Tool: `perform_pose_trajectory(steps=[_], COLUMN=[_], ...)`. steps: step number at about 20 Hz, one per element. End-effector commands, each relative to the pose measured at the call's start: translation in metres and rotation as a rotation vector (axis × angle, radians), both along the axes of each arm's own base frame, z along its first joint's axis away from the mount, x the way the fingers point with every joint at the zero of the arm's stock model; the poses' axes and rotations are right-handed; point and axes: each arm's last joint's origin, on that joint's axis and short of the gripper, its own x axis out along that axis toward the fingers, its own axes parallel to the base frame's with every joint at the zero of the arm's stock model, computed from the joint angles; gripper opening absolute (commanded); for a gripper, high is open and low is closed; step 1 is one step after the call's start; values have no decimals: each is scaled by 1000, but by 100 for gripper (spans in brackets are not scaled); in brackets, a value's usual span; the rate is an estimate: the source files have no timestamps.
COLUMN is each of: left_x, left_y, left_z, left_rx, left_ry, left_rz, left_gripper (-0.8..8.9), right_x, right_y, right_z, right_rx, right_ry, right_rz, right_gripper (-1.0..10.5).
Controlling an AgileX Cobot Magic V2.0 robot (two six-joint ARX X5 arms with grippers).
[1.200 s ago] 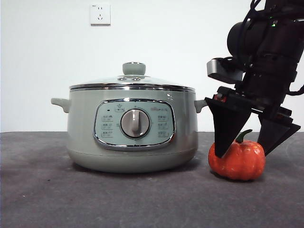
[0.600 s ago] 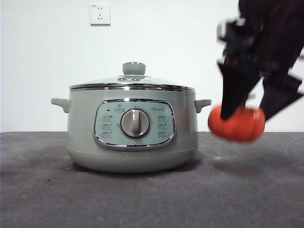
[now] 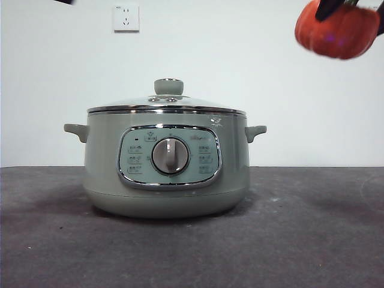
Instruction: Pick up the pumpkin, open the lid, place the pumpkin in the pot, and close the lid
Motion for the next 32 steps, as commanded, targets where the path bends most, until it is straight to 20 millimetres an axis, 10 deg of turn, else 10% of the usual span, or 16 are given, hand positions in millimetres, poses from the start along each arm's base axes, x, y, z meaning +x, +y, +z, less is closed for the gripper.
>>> perform_pose_trajectory(steps=[1,9,16,21,32], left_x=[26,96,110,109,106], left_y=[-22,-81,-97,-98,-97], left_z=[-8,-60,-87,-87,-91], left_rx=[48,121,179,179,206], left_ry=[8,25,45,44,103], left_rz=[-17,-47,-9,-13,-23], left_gripper=[813,813,810,286,-8], right_x=[-6,-15,-15,-15,-14], right_y=[-2,-6,-6,-6,-6], right_z=[4,9,9,9,10], right_rx=[23,39,38,38,44], right_ry=[-2,-24,-24,-27,-42], right_rz=[-18,-23,-24,-24,-25], right_gripper=[-12,-12,-12,-12,-11])
